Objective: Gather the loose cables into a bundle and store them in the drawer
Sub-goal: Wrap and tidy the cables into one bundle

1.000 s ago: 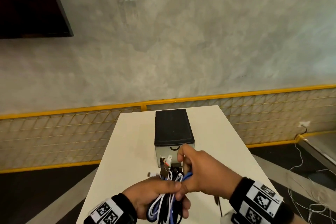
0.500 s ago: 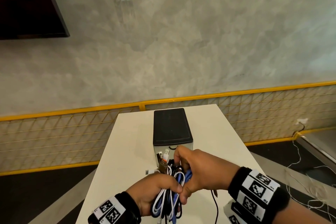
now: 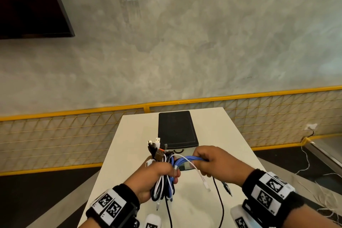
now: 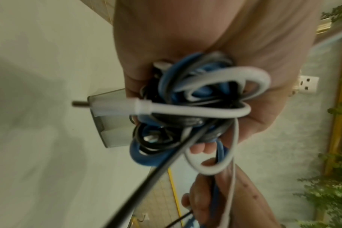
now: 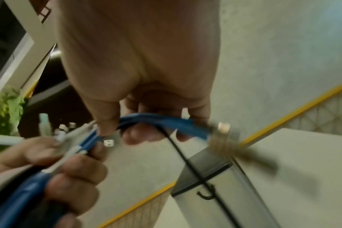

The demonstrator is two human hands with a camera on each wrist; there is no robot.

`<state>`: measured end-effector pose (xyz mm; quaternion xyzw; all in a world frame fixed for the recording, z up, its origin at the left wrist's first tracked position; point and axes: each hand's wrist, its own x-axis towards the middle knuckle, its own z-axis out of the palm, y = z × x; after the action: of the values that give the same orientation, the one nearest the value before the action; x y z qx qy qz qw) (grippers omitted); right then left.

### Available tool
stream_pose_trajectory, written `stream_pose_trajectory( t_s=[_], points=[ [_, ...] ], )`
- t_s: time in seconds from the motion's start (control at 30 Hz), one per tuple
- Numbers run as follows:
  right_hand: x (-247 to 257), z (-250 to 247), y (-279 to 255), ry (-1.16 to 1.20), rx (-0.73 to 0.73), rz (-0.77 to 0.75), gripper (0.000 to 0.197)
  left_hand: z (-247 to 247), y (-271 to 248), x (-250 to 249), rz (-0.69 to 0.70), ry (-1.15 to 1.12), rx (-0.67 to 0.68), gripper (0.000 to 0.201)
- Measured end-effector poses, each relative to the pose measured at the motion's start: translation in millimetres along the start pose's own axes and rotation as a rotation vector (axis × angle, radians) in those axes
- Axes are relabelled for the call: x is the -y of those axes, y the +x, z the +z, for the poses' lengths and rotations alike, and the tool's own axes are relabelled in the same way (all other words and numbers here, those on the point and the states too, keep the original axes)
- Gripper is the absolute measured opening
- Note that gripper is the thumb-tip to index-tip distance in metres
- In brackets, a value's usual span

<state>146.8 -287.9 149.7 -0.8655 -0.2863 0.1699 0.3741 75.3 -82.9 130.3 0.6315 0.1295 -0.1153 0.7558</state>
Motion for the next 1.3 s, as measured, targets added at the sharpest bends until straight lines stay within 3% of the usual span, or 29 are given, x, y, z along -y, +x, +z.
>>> stream_pose_trajectory(
  t_s=[0.2,0.3,0.37,0.53,0.77,0.87,1.03,1.23,1.3],
  points=[
    [13.0,18.1,1.3,0.692,-0.159,0.083,0.031,5.9,12.9,-4.3,0.18,0.023,-0.197,0.032],
    [18.2,31.8,6.6,0.762,-0.215,0.077,0.026,17.6,18.6,-1.1,0.199,-0.054,-0.231,0.024],
    [21.4,38.3,9.7,0.793,-0.231,0.067,0.026,24.7,19.7,-1.1,0.181,-0.125,-0.175,0.028],
    [25.3,48.1,5.7,0.81,-0.15,0.024,0.03,26.1,20.0,-0.9,0.196,-0.087,-0.173,0.017],
    [28.1,58.4,8.7,0.755,-0.109,0.028,0.041,21.7,20.1,8.1,0.05,-0.343,-0.1,0.032],
    [28.7,59.5,13.9,0.745,-0.05,0.004,0.047,19.7,20.1,11.4,0.048,-0.447,-0.033,0.037],
    [29.9,63.6,15.7,0.703,0.024,0.0,0.052,17.0,19.9,10.4,0.028,-0.395,0.071,0.042],
    [32.4,66.4,10.7,0.512,0.083,-0.013,0.102,9.6,21.6,12.3,0.036,-0.351,0.132,0.076],
    [35.9,60.3,10.7,0.474,0.093,-0.018,0.11,10.3,22.3,8.8,0.05,-0.378,0.15,0.07]
  ],
)
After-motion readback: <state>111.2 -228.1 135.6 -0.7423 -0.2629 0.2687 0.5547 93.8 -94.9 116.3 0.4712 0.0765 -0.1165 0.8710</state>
